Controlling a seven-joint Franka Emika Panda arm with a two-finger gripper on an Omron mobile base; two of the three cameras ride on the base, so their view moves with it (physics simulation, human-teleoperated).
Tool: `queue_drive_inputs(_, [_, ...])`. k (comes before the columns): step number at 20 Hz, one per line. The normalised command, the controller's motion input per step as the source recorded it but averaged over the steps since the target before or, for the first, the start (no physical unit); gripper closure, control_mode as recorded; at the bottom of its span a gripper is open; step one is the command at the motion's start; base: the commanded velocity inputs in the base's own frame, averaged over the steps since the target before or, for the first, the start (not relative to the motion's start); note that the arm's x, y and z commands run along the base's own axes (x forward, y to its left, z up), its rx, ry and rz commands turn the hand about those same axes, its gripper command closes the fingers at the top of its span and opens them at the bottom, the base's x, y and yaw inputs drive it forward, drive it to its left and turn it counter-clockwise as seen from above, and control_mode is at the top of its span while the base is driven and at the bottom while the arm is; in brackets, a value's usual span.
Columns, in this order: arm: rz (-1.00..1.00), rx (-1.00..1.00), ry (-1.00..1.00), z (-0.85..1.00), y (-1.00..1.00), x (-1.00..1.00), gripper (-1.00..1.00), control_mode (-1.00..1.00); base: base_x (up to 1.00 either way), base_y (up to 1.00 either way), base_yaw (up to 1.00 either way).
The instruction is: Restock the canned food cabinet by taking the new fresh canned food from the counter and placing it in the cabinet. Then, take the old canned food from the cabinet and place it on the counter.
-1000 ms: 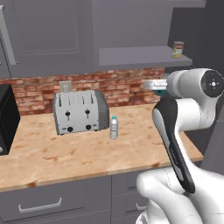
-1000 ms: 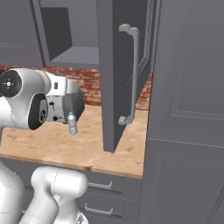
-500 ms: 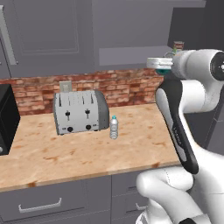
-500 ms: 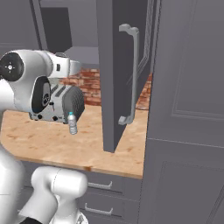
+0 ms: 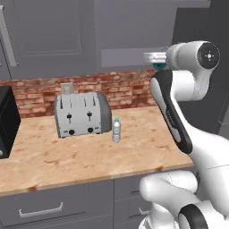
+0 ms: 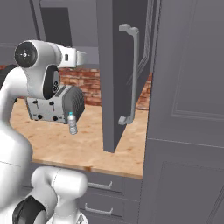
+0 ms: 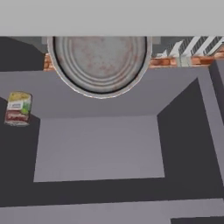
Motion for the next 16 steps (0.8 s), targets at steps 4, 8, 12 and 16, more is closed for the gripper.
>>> queue_drive_inputs(4, [0.00, -0.09, 0.00, -0.12, 0.00, 0.65, 1.00, -1.00, 0.00, 0.00, 0.00])
queue_drive_inputs(8, [0.00, -0.03, 0.00, -0.04, 0.00, 0.63, 1.00, -1.00, 0.00, 0.00, 0.00])
queue_drive_inputs(12, [0.00, -0.02, 0.12, -0.19, -0.13, 0.34, 1.00, -1.00, 0.00, 0.00, 0.00])
queue_drive_inputs(16, [0.00, 0.00, 0.16, -0.24, -0.17, 0.27, 1.00, -1.00, 0.00, 0.00, 0.00])
